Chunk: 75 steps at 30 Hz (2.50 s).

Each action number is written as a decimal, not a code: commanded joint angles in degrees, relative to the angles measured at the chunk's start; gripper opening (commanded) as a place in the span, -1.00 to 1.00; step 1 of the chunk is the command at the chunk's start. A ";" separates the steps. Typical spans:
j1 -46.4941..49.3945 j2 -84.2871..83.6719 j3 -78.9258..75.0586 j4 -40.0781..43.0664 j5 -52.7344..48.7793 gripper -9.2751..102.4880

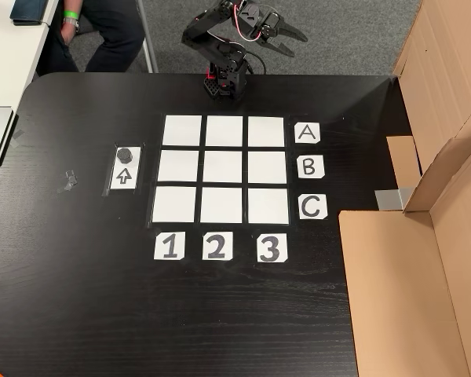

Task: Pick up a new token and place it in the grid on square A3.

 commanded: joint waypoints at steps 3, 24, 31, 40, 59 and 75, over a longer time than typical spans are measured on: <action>11.25 -10.63 -7.56 -1.85 3.08 -0.22; 62.40 -45.62 -29.53 -2.72 7.91 -0.23; 74.09 -53.17 -34.10 -0.79 8.88 -0.23; 87.19 -57.13 -34.28 0.44 8.79 -0.23; 103.01 -77.43 -35.60 -2.20 8.00 -0.23; 108.11 -101.69 -54.05 -4.66 3.60 -0.23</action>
